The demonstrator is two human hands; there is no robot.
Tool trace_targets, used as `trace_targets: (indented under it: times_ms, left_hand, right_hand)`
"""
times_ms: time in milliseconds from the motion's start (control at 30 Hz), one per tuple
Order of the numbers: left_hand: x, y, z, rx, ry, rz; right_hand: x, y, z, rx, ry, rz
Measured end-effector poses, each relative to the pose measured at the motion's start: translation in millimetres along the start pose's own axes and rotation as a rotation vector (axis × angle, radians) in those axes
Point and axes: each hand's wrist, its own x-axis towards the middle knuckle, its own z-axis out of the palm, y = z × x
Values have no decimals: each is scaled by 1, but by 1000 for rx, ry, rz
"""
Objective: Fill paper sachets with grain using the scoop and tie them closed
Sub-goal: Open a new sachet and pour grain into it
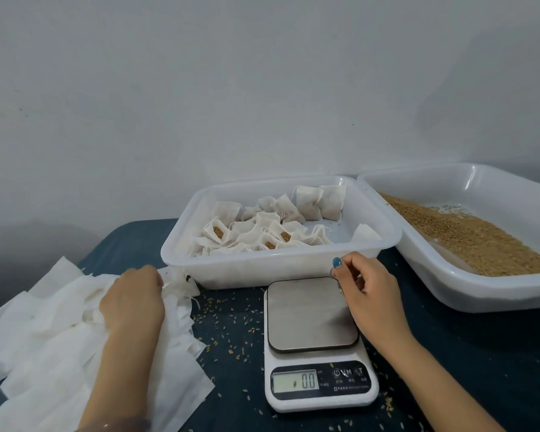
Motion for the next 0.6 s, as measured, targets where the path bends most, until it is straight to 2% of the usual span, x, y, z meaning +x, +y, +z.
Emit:
trace_targets:
  times_ms: [67, 133, 200, 333, 600]
  left_hand:
    - [-2, -1, 0, 63, 30, 20]
    - [-2, -4, -1, 160, -27, -9]
    - [-2, -6, -2, 103, -76, -51]
    - [-4, -6, -4, 13, -3, -95]
    - [-15, 8, -16, -62, 109, 43]
  right_hand:
    - [0, 1, 0, -8, 2, 1]
    - [0, 1, -1, -9, 5, 4]
    - [0, 1, -1, -9, 9, 5]
    - [0, -1, -1, -6, 1, 4]
    - [0, -1, -2, -10, 8, 10]
